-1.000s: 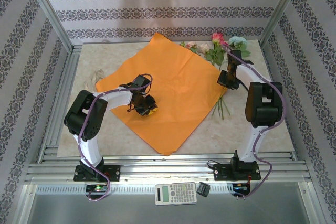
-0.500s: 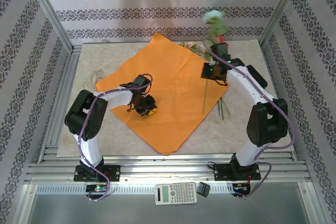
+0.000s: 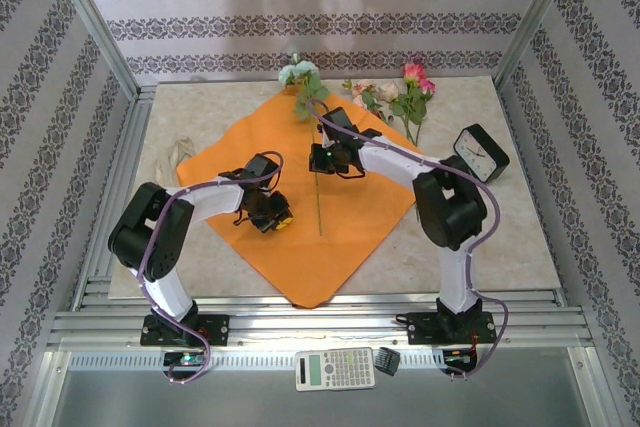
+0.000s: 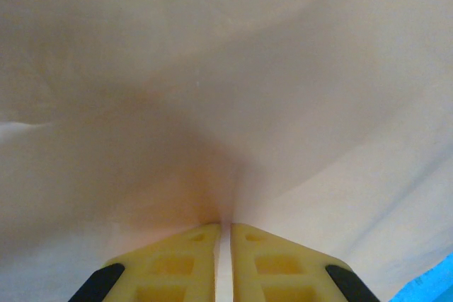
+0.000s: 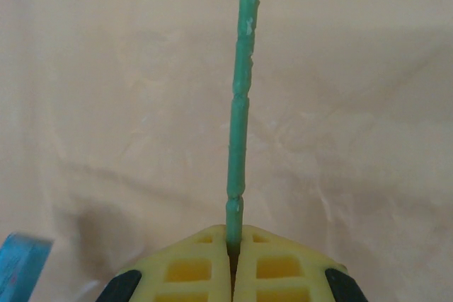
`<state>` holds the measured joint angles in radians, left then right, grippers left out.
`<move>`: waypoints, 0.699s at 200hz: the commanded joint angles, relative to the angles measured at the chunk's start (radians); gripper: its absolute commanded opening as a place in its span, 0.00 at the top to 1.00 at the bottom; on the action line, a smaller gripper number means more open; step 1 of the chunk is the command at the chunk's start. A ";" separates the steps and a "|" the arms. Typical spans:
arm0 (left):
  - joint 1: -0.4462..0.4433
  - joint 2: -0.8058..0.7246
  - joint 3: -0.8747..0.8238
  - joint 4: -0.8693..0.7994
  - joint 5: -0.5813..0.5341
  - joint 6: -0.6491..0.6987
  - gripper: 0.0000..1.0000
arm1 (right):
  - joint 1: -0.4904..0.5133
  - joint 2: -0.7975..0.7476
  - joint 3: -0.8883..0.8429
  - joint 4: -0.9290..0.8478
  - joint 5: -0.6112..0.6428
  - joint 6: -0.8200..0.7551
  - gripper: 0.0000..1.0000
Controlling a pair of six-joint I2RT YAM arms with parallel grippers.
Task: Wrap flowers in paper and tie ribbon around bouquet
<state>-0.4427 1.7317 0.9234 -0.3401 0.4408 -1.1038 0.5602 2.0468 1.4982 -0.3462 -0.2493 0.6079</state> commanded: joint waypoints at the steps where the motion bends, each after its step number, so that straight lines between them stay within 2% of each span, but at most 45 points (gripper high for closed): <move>1: 0.012 -0.014 -0.037 -0.029 -0.013 -0.002 0.87 | 0.021 0.052 0.056 0.060 -0.036 0.076 1.00; 71: 0.011 -0.033 0.000 -0.071 -0.014 0.028 0.87 | 0.057 0.087 0.030 0.036 -0.033 0.105 1.00; 77: 0.011 -0.040 0.010 -0.079 -0.014 0.028 0.86 | 0.055 0.080 0.027 0.028 -0.030 0.107 0.92; 87: 0.012 -0.057 0.038 -0.102 -0.016 0.034 0.84 | 0.056 0.055 0.021 0.013 -0.021 0.102 0.74; 95: 0.011 -0.069 0.066 -0.126 -0.021 0.040 0.83 | 0.054 0.029 0.017 0.000 -0.010 0.095 0.65; 113: 0.013 -0.083 0.130 -0.169 -0.025 0.048 0.80 | 0.045 -0.039 0.011 -0.043 0.009 0.074 0.56; 140: 0.019 -0.035 0.199 -0.166 0.025 0.032 0.79 | -0.025 -0.170 -0.035 -0.094 0.019 0.051 0.50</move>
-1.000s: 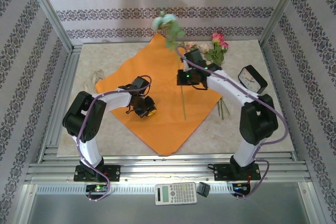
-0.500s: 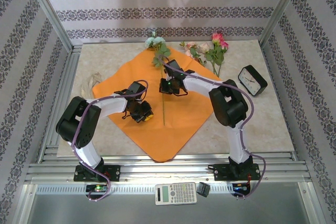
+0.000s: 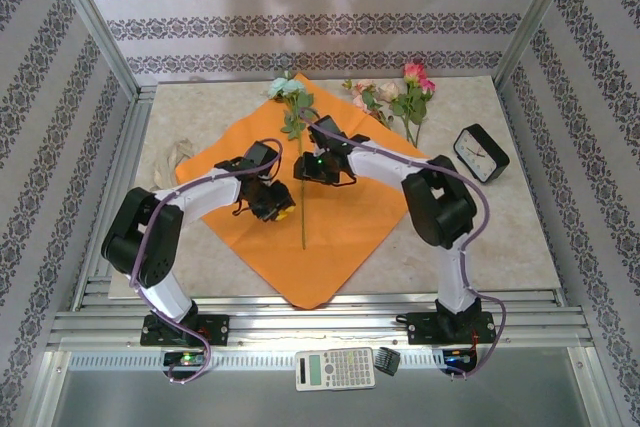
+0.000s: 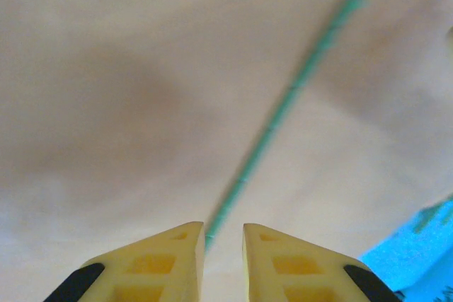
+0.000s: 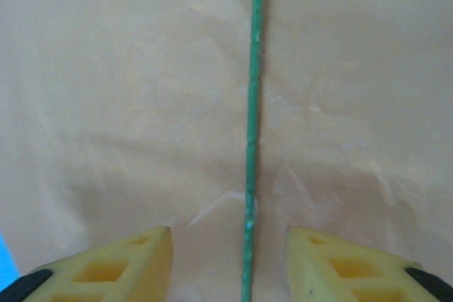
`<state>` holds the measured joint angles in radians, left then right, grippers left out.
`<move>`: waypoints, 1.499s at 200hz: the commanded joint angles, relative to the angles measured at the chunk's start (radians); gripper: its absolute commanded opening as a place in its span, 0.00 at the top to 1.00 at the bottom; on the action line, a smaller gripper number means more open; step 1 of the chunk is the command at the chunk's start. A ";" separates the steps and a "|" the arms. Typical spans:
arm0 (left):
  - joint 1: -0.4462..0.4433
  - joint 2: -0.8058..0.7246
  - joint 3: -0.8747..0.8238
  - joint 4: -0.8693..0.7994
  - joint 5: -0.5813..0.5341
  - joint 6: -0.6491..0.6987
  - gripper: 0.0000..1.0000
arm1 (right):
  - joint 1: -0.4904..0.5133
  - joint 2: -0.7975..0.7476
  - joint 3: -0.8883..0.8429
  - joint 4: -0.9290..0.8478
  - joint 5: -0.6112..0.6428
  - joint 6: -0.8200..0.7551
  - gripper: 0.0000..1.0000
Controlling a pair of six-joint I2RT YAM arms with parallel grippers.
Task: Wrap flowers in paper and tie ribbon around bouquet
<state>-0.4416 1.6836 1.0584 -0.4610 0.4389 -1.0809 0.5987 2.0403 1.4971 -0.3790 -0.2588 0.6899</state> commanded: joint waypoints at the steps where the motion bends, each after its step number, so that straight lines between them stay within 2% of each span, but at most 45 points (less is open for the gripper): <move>1: 0.018 0.015 0.067 -0.043 0.030 0.008 0.79 | -0.068 -0.168 -0.035 -0.062 0.028 -0.032 0.50; 23: 0.020 0.074 0.111 -0.016 0.040 0.000 0.79 | -0.174 -0.254 -0.058 -0.141 0.048 -0.094 0.50; 54: 0.027 0.149 0.134 0.014 0.048 0.004 0.81 | -0.370 -0.322 -0.097 -0.217 0.113 -0.200 0.59; 74: 0.036 0.155 0.099 0.010 0.034 0.019 0.83 | -0.471 -0.283 -0.081 -0.251 0.141 -0.254 0.67; 97: 0.047 0.138 0.035 0.017 0.028 0.031 0.85 | -0.538 -0.193 -0.009 -0.296 0.189 -0.293 0.68; 132: 0.054 0.106 -0.017 -0.008 0.015 0.042 0.85 | -0.584 -0.020 0.144 -0.361 0.248 -0.308 0.67; 178: 0.066 0.089 -0.033 -0.033 0.007 0.054 0.85 | -0.597 0.149 0.307 -0.396 0.244 -0.303 0.65; 242: 0.070 0.100 -0.028 -0.033 0.014 0.049 0.85 | -0.611 0.276 0.436 -0.442 0.259 -0.306 0.68; 300: 0.070 0.109 -0.014 -0.036 0.017 0.049 0.85 | -0.620 0.338 0.492 -0.471 0.252 -0.301 0.77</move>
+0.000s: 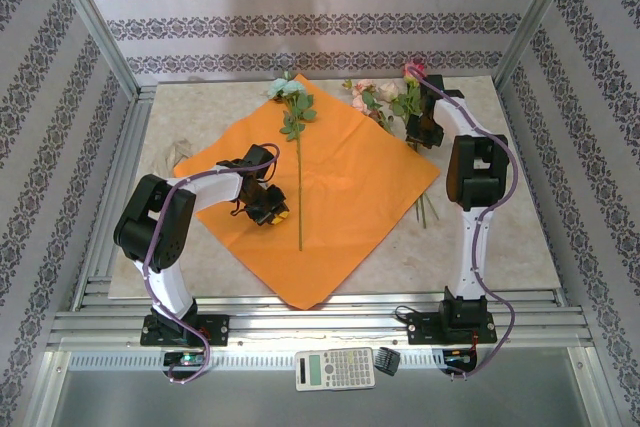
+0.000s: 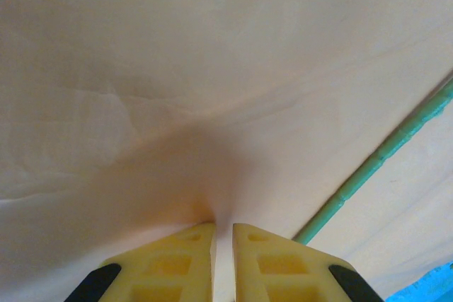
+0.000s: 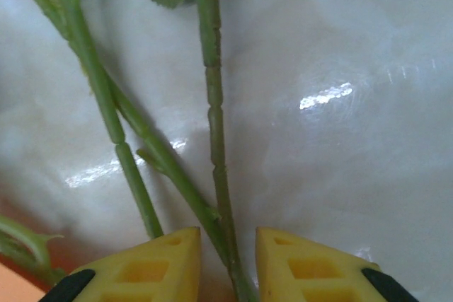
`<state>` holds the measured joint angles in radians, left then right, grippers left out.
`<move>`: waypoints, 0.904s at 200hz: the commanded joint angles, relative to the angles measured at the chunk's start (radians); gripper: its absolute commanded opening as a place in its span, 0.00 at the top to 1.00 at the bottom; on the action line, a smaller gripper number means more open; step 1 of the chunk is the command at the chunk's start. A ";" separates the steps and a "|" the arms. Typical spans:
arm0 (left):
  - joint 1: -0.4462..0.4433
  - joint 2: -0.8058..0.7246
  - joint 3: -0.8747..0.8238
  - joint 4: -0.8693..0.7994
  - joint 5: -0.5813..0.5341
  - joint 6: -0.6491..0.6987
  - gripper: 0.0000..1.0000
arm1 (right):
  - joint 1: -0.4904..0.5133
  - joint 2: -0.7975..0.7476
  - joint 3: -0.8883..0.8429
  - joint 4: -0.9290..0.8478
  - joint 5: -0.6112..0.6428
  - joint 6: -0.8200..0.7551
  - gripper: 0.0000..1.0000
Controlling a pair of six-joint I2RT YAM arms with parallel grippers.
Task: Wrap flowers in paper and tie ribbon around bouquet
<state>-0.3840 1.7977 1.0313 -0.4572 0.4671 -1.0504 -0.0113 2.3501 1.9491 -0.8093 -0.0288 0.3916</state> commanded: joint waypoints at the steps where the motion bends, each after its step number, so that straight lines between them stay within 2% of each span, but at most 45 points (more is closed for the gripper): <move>1: 0.012 -0.005 0.013 -0.040 -0.011 0.018 0.85 | -0.010 0.029 0.040 -0.041 0.022 -0.002 0.77; 66: 0.013 -0.001 0.021 -0.050 -0.006 0.020 0.86 | -0.018 0.084 0.123 -0.086 -0.009 -0.012 0.87; 109: 0.014 0.000 0.026 -0.054 -0.006 0.020 0.86 | -0.012 0.083 0.144 -0.100 0.022 -0.055 0.98; 134: 0.012 0.001 0.028 -0.054 -0.006 0.021 0.86 | -0.004 0.034 0.112 -0.073 0.074 -0.101 1.00; 181: 0.012 0.009 0.032 -0.054 -0.008 0.025 0.86 | 0.004 -0.153 0.018 0.037 0.206 -0.145 1.00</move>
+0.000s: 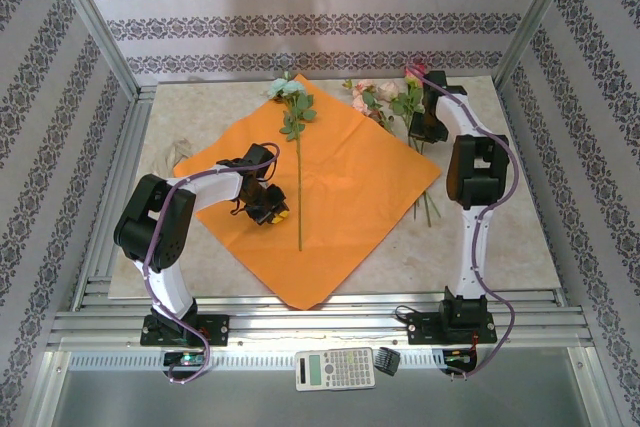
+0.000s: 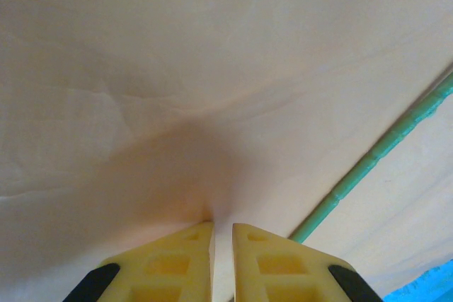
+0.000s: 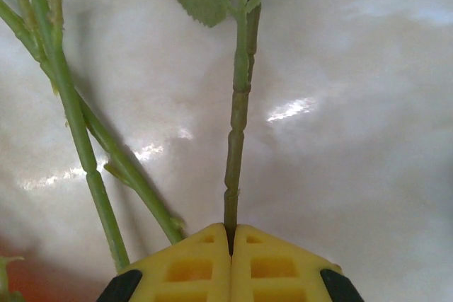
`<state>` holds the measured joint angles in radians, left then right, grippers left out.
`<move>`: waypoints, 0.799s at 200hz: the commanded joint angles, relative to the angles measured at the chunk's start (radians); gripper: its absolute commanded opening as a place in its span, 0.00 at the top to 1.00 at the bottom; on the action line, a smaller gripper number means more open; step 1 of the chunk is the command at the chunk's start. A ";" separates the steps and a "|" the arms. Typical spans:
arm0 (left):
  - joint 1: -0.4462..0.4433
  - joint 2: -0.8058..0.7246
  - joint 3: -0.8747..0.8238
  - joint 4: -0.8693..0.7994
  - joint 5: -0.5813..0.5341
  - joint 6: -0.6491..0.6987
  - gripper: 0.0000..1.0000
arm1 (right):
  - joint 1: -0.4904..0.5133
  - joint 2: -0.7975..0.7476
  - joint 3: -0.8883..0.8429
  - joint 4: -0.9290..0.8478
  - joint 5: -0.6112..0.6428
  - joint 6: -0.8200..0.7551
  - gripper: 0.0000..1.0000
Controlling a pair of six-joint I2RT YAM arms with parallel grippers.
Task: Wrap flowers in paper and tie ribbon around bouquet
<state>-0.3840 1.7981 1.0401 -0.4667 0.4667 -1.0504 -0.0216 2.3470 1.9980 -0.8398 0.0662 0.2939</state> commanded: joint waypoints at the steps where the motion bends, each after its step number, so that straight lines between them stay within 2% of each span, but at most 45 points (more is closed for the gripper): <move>1: 0.013 0.009 0.024 -0.045 -0.008 0.025 0.86 | 0.014 -0.152 -0.033 0.070 0.112 -0.047 1.00; 48: 0.013 0.014 0.020 -0.039 -0.011 0.027 0.86 | 0.023 -0.307 -0.041 0.123 0.204 -0.080 1.00; 85: 0.013 0.010 0.013 -0.031 -0.010 0.027 0.86 | 0.045 -0.423 -0.053 0.176 0.223 -0.104 1.00; 126: 0.012 0.003 -0.001 -0.018 -0.013 0.028 0.86 | 0.130 -0.539 -0.105 0.216 0.102 -0.105 1.00; 160: 0.012 -0.005 -0.016 0.000 -0.014 0.028 0.86 | 0.287 -0.593 -0.253 0.285 -0.110 0.059 1.00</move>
<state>-0.3840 1.7985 1.0405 -0.4671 0.4667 -1.0428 0.1570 1.7824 1.8393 -0.6102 0.1337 0.2340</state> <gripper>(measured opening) 0.141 0.050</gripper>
